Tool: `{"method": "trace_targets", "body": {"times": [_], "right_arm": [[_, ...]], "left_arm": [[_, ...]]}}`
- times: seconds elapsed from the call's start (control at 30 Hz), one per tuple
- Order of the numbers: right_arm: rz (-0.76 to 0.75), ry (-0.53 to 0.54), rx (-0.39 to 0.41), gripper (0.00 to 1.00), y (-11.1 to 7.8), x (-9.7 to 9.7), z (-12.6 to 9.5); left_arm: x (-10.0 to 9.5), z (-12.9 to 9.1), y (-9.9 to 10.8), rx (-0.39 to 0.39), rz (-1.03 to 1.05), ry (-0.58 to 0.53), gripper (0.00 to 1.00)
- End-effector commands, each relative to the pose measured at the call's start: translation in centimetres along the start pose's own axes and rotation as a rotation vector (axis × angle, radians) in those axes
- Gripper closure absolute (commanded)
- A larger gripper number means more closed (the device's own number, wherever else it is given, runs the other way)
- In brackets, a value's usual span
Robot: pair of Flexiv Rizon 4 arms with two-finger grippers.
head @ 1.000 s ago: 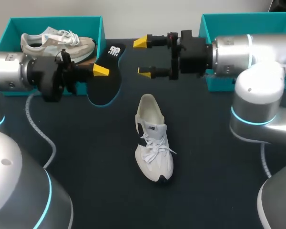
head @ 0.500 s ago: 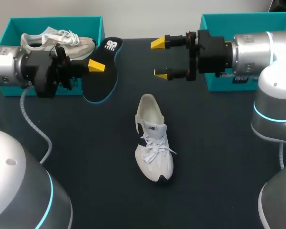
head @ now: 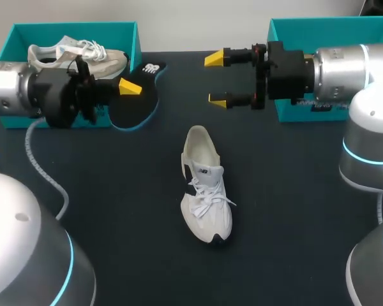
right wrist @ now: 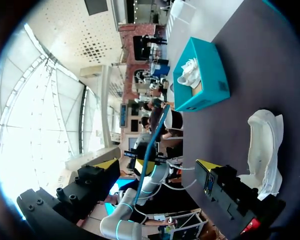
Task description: Take the shoe out of the shoebox, open the shoe tongue, remove and reinsert the insole, then place the shoe into the shoebox
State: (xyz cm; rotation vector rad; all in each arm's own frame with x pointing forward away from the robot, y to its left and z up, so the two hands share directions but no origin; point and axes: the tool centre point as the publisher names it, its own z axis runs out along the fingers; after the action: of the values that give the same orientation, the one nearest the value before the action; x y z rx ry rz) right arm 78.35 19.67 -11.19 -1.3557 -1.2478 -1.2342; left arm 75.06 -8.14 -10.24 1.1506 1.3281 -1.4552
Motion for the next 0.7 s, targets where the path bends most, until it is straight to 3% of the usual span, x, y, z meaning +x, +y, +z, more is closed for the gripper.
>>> {"method": "trace_targets", "body": {"times": [0.03,0.23,0.5,0.7], "right_arm": [[0.001,-0.003,-0.002,0.00,0.0,0.0,0.3],[0.001,-0.003,-0.002,0.00,0.0,0.0,0.3],[0.001,-0.003,-0.002,0.00,0.0,0.0,0.3],[0.001,-0.003,-0.002,0.00,0.0,0.0,0.3]], "left_arm": [[0.8,-0.7,-1.3,-0.038,-0.710,0.115,1.00],[2.5,-0.9,-1.8,-0.066,-1.099,0.160,1.00],[1.2,-0.6,-1.7,-0.040,-1.426,0.053,1.00],[1.0,-0.6,-1.9,-0.030,-1.561,0.039,1.00]]}}
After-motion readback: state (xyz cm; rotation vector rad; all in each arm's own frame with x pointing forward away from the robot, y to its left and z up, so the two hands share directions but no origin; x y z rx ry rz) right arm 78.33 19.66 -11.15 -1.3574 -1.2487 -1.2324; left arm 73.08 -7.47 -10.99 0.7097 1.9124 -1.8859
